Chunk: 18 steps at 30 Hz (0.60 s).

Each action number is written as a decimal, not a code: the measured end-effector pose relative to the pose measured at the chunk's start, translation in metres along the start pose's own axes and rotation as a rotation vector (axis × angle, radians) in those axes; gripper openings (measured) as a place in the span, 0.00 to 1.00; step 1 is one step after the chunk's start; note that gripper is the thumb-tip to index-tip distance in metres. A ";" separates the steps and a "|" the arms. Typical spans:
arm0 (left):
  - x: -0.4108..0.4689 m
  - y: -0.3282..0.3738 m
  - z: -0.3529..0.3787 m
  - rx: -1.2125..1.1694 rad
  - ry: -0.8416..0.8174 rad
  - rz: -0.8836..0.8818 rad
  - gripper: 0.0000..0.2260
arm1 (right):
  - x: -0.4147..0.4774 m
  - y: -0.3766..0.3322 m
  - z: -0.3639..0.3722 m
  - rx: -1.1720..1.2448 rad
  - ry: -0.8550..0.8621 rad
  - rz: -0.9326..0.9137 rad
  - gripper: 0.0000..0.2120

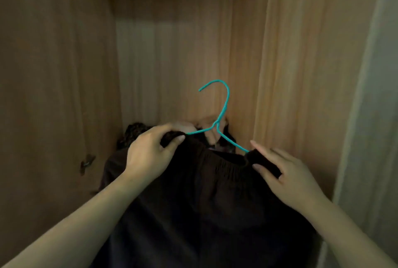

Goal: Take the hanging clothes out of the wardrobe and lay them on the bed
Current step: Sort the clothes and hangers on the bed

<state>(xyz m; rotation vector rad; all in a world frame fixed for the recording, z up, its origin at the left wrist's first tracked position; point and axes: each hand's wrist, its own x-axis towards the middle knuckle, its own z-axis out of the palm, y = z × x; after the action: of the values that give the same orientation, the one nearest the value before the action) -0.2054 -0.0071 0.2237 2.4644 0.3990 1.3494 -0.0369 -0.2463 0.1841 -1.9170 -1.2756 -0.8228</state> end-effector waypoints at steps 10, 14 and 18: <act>0.309 -0.044 0.079 -0.013 0.152 0.218 0.05 | 0.274 0.119 0.028 0.191 0.253 -0.017 0.20; 0.419 -0.056 0.099 -0.037 0.203 0.205 0.11 | 0.371 0.152 0.037 0.189 0.334 0.001 0.15; 0.509 -0.073 0.124 -0.105 0.247 0.239 0.14 | 0.454 0.170 0.039 0.023 0.412 -0.023 0.12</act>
<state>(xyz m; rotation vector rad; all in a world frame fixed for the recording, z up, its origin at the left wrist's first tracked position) 0.1568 0.2371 0.5211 2.3235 0.0847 1.7326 0.2729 -0.0335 0.4924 -1.6075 -1.0490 -1.1397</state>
